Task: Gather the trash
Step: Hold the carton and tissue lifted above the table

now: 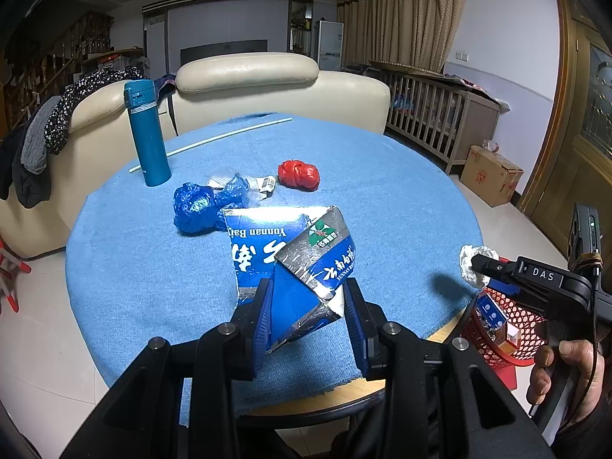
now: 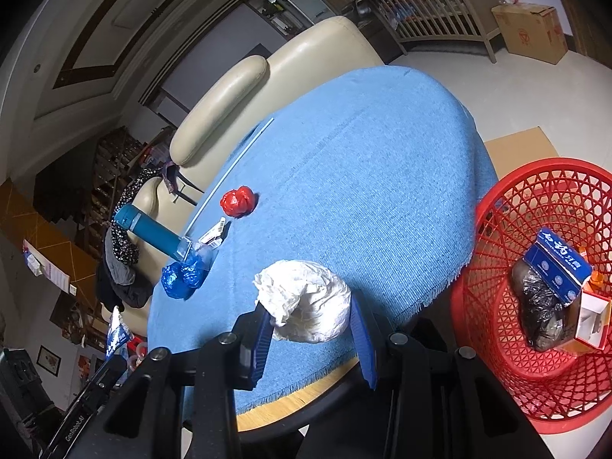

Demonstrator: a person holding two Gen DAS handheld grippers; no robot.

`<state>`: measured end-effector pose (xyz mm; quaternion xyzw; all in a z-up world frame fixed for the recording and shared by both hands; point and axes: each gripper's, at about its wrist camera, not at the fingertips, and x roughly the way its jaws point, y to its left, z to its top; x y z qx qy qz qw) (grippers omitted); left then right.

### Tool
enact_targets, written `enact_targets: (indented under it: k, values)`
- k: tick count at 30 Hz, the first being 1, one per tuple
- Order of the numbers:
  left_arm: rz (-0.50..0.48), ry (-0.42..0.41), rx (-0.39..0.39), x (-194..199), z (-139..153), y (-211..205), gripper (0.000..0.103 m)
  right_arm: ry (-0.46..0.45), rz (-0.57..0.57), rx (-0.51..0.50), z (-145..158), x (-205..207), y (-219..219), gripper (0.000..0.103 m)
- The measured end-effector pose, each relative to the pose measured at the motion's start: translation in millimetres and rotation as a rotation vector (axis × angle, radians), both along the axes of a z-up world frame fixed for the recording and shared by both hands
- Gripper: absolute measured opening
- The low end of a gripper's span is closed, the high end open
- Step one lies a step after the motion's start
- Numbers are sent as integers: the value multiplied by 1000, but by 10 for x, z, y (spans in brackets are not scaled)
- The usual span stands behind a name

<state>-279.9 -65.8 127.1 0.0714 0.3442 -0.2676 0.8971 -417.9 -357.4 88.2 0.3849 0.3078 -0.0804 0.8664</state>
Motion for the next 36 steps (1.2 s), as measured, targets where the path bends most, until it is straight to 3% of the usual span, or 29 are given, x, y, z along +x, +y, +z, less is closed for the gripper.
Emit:
enact_targets:
  k: [36]
  values:
    - [-15,16,11,6,-38,-52,38,21,1,40,-121,-9,-17,42]
